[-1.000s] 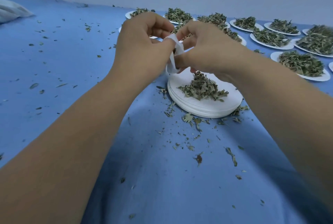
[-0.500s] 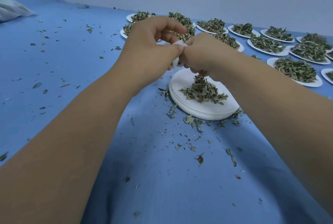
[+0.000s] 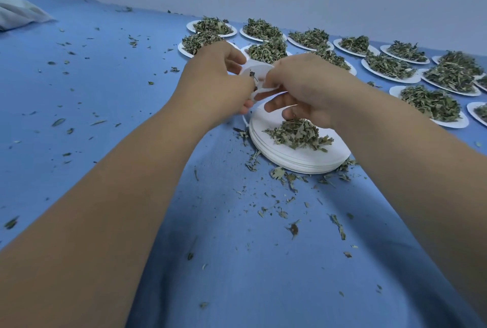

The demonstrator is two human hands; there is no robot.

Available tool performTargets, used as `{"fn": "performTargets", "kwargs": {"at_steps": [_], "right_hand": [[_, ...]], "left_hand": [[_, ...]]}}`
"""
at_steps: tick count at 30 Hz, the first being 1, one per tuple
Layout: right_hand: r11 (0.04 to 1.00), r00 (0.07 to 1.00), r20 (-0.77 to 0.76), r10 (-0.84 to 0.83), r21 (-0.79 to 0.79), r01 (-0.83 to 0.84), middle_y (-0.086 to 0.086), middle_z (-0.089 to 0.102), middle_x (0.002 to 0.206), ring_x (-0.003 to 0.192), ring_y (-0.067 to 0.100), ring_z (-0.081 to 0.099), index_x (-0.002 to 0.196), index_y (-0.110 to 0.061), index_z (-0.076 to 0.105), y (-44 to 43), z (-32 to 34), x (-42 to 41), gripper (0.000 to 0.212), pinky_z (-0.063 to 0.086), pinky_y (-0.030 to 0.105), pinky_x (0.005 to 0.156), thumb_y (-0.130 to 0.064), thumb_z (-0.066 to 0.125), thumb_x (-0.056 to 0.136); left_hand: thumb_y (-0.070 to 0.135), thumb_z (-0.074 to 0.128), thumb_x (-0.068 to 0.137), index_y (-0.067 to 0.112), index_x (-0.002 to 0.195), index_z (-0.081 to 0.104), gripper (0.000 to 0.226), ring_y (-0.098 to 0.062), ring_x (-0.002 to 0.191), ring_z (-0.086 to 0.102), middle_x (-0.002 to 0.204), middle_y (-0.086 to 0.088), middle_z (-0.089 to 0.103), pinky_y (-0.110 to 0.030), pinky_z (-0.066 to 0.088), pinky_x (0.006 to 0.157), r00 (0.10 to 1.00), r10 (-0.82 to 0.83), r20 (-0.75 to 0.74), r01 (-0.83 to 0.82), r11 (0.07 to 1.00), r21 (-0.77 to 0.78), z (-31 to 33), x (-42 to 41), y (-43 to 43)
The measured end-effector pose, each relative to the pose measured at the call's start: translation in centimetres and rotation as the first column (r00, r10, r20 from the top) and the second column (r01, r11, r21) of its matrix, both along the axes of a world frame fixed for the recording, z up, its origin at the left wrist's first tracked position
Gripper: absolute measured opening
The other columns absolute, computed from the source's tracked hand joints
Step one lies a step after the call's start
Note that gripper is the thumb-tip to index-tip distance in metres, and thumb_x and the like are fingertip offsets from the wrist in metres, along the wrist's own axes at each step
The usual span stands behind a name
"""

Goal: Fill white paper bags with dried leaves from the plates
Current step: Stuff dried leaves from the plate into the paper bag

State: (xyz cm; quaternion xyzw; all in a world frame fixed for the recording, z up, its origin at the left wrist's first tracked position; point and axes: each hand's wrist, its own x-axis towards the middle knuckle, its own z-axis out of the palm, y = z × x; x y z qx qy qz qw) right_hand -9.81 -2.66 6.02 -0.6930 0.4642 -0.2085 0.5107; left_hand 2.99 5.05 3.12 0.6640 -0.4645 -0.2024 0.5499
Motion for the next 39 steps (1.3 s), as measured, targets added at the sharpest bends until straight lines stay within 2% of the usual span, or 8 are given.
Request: {"fn": "performTargets", "kwargs": {"at_steps": [6, 13, 16, 20, 24, 30, 36, 39], "right_hand": [[0.997, 0.993, 0.084, 0.082, 0.007, -0.083, 0.010, 0.075, 0.089, 0.068, 0.021, 0.075, 0.100, -0.011, 0.063, -0.1, 0.5, -0.6, 0.017, 0.051, 0.024, 0.049, 0.002, 0.063, 0.089], [0.947, 0.998, -0.057, 0.011, -0.319, -0.029, 0.003, 0.076, 0.079, 0.061, 0.012, 0.070, 0.093, -0.009, 0.072, -0.4, -0.3, -0.7, 0.013, 0.045, 0.023, 0.044, -0.022, 0.069, 0.092], [0.895, 0.995, -0.074, -0.061, -0.445, 0.021, 0.006, 0.072, 0.077, 0.066, 0.014, 0.067, 0.087, -0.010, 0.075, -0.7, -0.5, -0.4, 0.021, 0.047, 0.022, 0.046, -0.030, 0.070, 0.090], [0.966, 0.996, 0.090, 0.022, -0.258, 0.002, -0.001, 0.076, 0.074, 0.067, 0.010, 0.075, 0.091, -0.012, 0.072, -0.8, -0.2, 0.1, 0.005, 0.046, 0.020, 0.044, -0.016, 0.070, 0.090], [0.991, 0.933, 0.336, 0.130, -0.011, -0.133, -0.001, 0.071, 0.080, 0.067, 0.012, 0.067, 0.096, -0.013, 0.069, -0.9, 0.1, 1.0, 0.004, 0.042, 0.021, 0.051, -0.014, 0.065, 0.096], [0.968, 0.922, 0.343, 0.179, 0.108, -0.228, 0.001, 0.068, 0.089, 0.067, 0.009, 0.066, 0.113, -0.012, 0.068, -1.2, -0.2, 1.1, 0.020, 0.041, 0.023, 0.059, -0.013, 0.060, 0.095], [0.796, 0.966, -0.214, 0.144, -0.555, -0.241, -0.021, 0.069, 0.112, 0.098, 0.003, 0.065, 0.113, -0.040, 0.066, -2.0, -0.8, -4.3, 0.031, 0.053, 0.031, 0.082, -0.060, 0.056, 0.092], [0.733, 0.822, -0.540, 0.183, -0.483, -0.480, -0.024, 0.050, 0.139, 0.112, -0.001, 0.047, 0.139, -0.048, 0.046, -1.5, -2.3, -6.4, 0.068, 0.036, 0.019, 0.084, -0.086, 0.040, 0.083]], "left_hand": [[-0.008, 0.069, 0.077, 0.014, 0.100, 0.067, 0.032, -0.019, 0.083, 0.072, 0.102, -0.002, 0.066, -0.027, 0.061, 0.060, 0.982, -0.034, -0.186, 0.027, 0.999, -0.039, 0.3, 0.7, 0.0], [0.015, 0.065, 0.080, 0.025, 0.112, 0.066, 0.033, -0.008, 0.083, 0.065, 0.105, 0.009, 0.066, -0.021, 0.053, 0.059, 0.995, -0.081, -0.057, 0.079, 0.996, -0.030, 0.8, 0.4, 0.1], [0.032, 0.052, 0.067, 0.040, 0.124, 0.060, 0.058, -0.006, 0.110, 0.057, 0.124, 0.013, 0.059, -0.022, 0.046, 0.072, 0.987, -0.131, 0.091, 0.130, 0.991, 0.022, 1.2, 1.2, 0.7], [0.030, 0.060, 0.064, 0.058, 0.145, 0.032, 0.090, -0.009, 0.132, 0.046, 0.155, 0.008, 0.034, -0.031, 0.048, 0.093, 0.911, -0.316, 0.264, 0.273, 0.943, 0.188, 0.6, 2.5, 1.0], [0.042, 0.084, 0.061, 0.042, 0.149, 0.035, 0.101, -0.003, 0.123, 0.055, 0.146, 0.012, 0.046, -0.035, 0.047, 0.106, 0.896, -0.257, 0.363, 0.232, 0.966, 0.113, -0.4, 3.2, -0.2], [0.033, 0.083, 0.065, 0.046, 0.116, 0.045, 0.065, 0.010, 0.088, 0.057, 0.100, 0.017, 0.063, -0.002, 0.042, 0.064, 0.935, -0.063, 0.350, 0.096, 0.993, -0.075, -1.7, 3.1, -0.8], [0.035, 0.084, 0.068, 0.048, 0.130, 0.039, 0.078, 0.002, 0.092, 0.058, 0.112, 0.016, 0.058, -0.008, 0.038, 0.065, 0.915, -0.133, 0.380, 0.115, 0.991, 0.071, -3.0, 3.5, -0.9], [0.039, 0.087, 0.069, 0.044, 0.136, 0.042, 0.081, -0.006, 0.102, 0.058, 0.120, 0.017, 0.059, -0.014, 0.041, 0.074, 0.910, -0.207, 0.358, 0.170, 0.977, 0.131, -3.3, 3.6, -1.2]]}}
